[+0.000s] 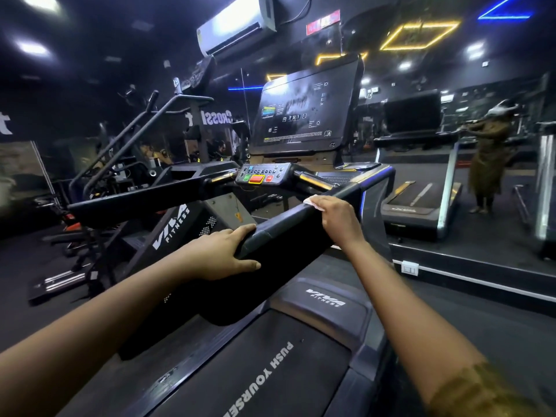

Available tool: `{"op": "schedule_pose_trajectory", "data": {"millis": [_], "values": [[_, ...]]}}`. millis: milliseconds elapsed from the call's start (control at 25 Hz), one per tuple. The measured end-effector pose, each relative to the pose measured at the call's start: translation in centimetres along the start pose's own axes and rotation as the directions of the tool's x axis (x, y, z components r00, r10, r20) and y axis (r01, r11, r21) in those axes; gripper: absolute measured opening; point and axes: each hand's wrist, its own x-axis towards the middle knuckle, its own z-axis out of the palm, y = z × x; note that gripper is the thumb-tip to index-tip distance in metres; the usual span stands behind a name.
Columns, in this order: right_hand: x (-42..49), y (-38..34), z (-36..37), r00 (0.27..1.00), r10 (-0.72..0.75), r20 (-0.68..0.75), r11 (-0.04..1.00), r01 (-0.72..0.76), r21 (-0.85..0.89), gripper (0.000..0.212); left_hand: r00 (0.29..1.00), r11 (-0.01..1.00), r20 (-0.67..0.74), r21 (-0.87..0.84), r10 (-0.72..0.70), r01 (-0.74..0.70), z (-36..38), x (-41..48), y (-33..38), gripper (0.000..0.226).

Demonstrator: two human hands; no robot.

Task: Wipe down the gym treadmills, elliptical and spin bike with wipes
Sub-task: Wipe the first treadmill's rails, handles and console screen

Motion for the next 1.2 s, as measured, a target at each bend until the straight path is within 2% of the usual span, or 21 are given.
{"op": "schedule_pose_trajectory", "data": {"millis": [40,120,240,400,520,680,720,800,880,920,960,1040,1200], "values": [[-1.0,-1.2,0.6,0.994,0.034,-0.106,0.998,-0.028,0.052,0.042,1.000,1.000,0.012,-0.023,0.008,-0.008,-0.1,0.1,-0.1,0.081],[-4.4,-4.7,2.5,0.957,0.005,-0.289,0.991,0.034,0.129,0.047,0.999,0.997,0.051,-0.079,0.017,-0.013,-0.5,0.4,-0.1,0.082],[-7.6,-6.6,4.5,0.924,-0.144,-0.353,0.972,0.200,0.127,0.050,0.998,0.995,0.070,-0.097,-0.010,0.016,-1.7,2.5,0.8,0.083],[-3.1,-0.3,4.0,0.927,-0.138,-0.349,0.985,0.167,0.054,0.051,0.999,1.000,0.022,-0.009,-0.024,0.024,-2.2,7.3,3.2,0.081],[-1.0,4.5,4.1,0.958,-0.108,-0.267,0.993,0.119,0.026,0.052,0.999,0.999,0.025,0.039,-0.029,0.028,-1.1,10.0,4.6,0.083],[2.2,10.7,2.4,0.959,0.153,-0.237,0.984,-0.126,0.126,0.045,0.999,0.995,-0.006,0.099,-0.033,0.034,0.7,11.4,5.6,0.079],[2.3,10.7,2.1,0.959,0.135,-0.250,0.985,-0.102,0.143,0.044,0.999,0.994,-0.021,0.105,-0.031,0.033,1.0,11.5,5.6,0.077],[1.1,8.4,2.2,0.957,-0.087,-0.276,0.989,0.115,0.089,0.044,0.999,0.993,-0.033,0.119,-0.022,0.025,1.2,11.3,5.4,0.077],[-0.6,6.3,2.9,0.898,-0.339,-0.279,0.929,0.367,0.052,0.037,0.999,0.991,-0.042,0.129,-0.023,0.028,1.2,11.4,5.3,0.076],[-0.6,6.3,3.3,0.874,-0.396,-0.282,0.905,0.424,0.043,0.036,0.999,0.991,-0.046,0.131,-0.023,0.029,1.2,11.4,5.3,0.076],[-0.2,7.0,3.6,0.870,-0.402,-0.286,0.902,0.430,0.039,0.036,0.998,0.991,-0.050,0.133,-0.023,0.030,1.3,11.4,5.3,0.076],[1.4,9.5,3.9,0.910,-0.315,-0.271,0.940,0.338,0.041,0.037,0.998,0.990,-0.054,0.138,-0.019,0.027,1.3,11.2,5.3,0.076],[4.9,13.7,3.3,0.973,-0.192,-0.131,0.981,0.195,0.014,0.043,0.998,0.987,-0.056,0.157,-0.014,0.022,1.4,11.3,5.2,0.076]]}}
